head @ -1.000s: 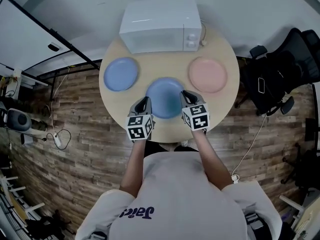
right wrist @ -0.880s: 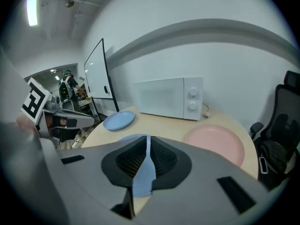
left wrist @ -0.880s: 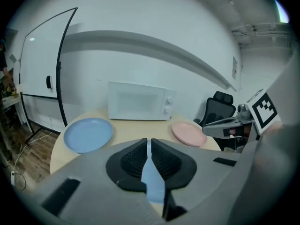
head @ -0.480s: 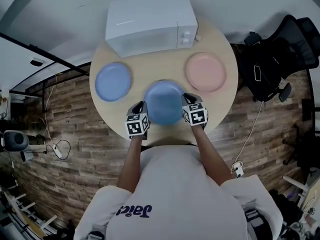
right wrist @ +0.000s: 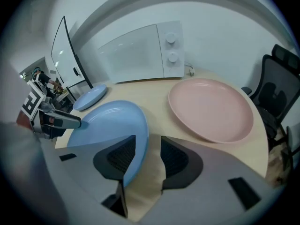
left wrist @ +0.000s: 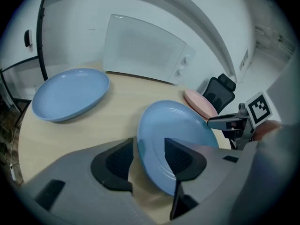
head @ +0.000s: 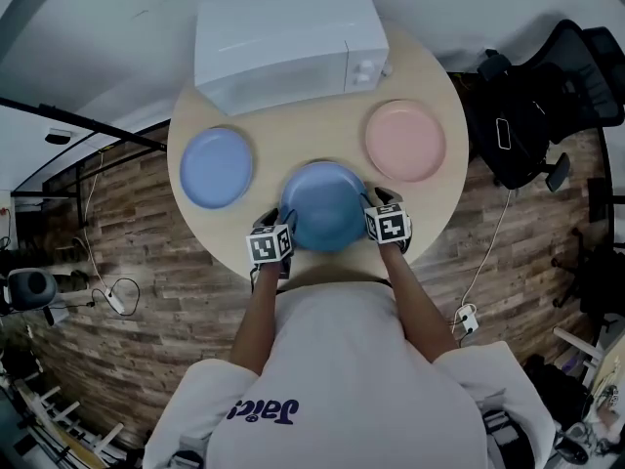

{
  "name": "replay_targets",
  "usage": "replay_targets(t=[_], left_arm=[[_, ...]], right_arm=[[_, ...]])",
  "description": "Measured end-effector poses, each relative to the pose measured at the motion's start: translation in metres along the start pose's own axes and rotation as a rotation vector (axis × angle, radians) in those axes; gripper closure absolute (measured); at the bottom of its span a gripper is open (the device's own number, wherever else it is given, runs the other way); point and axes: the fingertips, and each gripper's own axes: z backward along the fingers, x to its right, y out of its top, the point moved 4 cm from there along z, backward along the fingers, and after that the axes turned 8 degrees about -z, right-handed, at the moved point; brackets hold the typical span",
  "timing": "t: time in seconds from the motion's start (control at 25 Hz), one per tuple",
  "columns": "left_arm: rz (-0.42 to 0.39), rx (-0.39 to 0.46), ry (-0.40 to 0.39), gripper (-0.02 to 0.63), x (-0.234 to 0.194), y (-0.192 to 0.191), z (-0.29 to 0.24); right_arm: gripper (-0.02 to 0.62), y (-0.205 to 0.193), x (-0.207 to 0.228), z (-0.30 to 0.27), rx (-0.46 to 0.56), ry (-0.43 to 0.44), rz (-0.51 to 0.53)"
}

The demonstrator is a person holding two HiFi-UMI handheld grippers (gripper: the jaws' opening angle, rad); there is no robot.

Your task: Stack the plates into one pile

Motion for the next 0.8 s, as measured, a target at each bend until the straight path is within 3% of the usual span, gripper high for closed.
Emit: replay_targets(t=[0.24,0.36,0.56,0.64,0.8], left_arm=[[0.090,-0.036,-0.010,0.410,-0.004,-0.013,-0.010],[0.099,-0.048,0.010,0.411,-0.007,-0.015,-0.011],[0.113,-0.055,0.043,0.482,-0.011,-0.016,-0.011],[0.116,-0.044,0.064,0.546,-0.013,-0.015,-0.009],[0.130,-0.048,0.078,0.561,-0.013,-0.016,-0.006]], right_arm=[[0.427,-0.016,0.005,-0.009,-0.046,0.028,-0.048],[0.468,-0.019,0.005,-0.012,-0.054,0.032,-0.048],[0.517,-0.019,0.003,-0.014,-0.057,0.043,-0.044],[0.534,-0.018,0.001,-0.014,-0.057,0.046,-0.036],[0.541,-0.017,-0.001,-0.014,-0.065,0.043,-0.032]])
